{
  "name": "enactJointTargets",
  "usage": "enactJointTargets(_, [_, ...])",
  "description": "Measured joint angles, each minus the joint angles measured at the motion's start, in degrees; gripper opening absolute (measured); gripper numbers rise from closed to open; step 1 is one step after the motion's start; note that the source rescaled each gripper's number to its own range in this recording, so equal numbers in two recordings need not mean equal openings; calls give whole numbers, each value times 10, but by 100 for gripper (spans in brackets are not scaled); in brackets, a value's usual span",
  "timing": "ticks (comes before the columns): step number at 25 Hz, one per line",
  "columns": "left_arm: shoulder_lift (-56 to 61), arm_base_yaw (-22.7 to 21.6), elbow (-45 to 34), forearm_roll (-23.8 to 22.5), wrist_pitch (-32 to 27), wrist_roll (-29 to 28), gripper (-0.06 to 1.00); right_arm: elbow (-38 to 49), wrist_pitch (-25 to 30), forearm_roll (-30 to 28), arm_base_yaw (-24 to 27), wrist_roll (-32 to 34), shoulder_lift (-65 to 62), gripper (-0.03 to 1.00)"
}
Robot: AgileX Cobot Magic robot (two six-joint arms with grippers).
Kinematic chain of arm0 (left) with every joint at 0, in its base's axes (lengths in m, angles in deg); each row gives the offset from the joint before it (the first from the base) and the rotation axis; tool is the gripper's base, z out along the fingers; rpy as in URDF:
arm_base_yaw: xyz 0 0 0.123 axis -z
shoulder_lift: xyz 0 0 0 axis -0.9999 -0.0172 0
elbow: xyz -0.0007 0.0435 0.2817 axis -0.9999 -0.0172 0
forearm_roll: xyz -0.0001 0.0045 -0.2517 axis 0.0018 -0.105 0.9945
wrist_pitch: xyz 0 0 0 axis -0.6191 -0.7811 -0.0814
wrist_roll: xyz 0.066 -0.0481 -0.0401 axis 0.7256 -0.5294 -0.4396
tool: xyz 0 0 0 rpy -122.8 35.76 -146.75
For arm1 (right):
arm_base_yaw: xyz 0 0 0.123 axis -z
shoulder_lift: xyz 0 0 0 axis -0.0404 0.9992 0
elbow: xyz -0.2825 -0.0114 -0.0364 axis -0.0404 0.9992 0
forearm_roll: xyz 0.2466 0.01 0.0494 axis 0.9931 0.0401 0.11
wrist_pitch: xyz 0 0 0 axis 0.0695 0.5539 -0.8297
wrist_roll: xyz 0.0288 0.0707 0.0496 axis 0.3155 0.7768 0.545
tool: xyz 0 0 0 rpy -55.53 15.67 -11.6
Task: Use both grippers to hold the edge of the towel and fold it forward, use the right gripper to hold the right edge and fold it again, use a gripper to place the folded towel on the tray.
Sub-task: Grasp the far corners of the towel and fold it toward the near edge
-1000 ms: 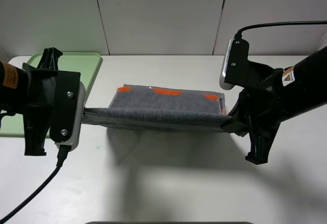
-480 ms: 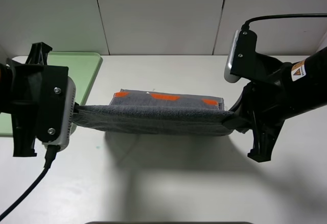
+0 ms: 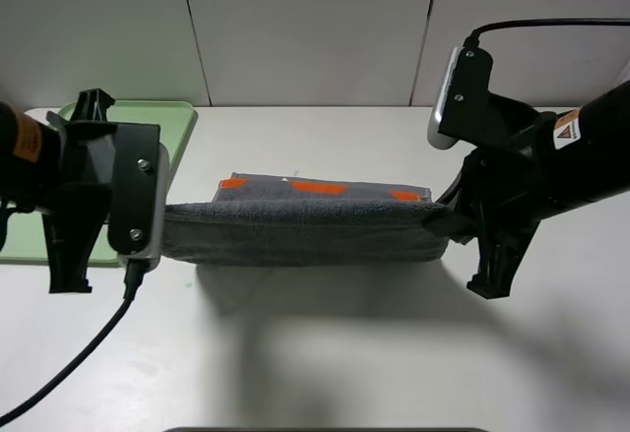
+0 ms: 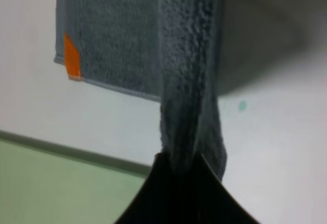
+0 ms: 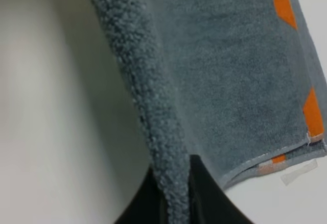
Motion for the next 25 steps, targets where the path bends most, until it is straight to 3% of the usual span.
enactJointTargets(14, [-163,-1,117,-59,-45,-13,0,-91,13,-59,7,6,142,0])
enactJointTargets(25, [-247,-73,147,-66,58,-12,0,-100,-81,-75,39,6,212,0])
